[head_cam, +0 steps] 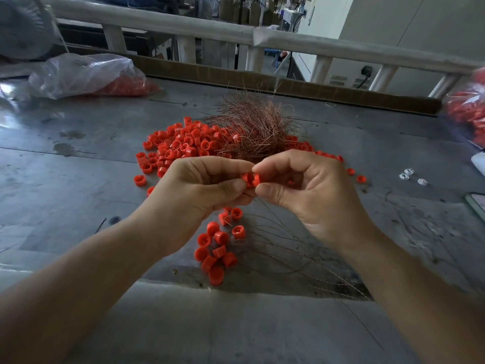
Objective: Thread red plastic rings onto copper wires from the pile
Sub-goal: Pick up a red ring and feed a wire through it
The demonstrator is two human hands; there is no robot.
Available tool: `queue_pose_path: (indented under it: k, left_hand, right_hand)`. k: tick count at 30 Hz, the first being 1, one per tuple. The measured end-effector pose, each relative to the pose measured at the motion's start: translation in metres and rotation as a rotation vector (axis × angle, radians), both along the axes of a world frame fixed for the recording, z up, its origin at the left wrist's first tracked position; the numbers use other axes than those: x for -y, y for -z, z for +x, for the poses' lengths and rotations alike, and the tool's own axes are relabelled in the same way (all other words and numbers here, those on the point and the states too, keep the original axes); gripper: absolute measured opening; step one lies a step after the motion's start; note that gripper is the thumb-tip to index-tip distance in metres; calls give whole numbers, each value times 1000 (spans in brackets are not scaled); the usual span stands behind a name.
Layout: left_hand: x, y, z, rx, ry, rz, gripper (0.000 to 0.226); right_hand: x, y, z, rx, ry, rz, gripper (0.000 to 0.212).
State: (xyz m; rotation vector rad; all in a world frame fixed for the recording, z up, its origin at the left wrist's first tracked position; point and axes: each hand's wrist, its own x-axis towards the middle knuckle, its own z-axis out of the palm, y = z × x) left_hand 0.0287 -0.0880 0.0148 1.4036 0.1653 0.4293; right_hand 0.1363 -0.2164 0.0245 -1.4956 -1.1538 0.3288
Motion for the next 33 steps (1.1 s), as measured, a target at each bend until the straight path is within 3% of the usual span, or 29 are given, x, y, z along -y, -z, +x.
queue_pose_path:
  k: [14,29,33]
  left_hand:
    - [1,3,2,-59,-3,54,21]
    - [4,4,-1,-60,-64,191,20]
    - [3,4,-2,-83,-5,79,20]
  right_hand:
    - [0,2,-3,185,89,-59,29]
    - [3,-1,-6,275,122,-82,24]
    - [3,-1,-7,243,123,-81,21]
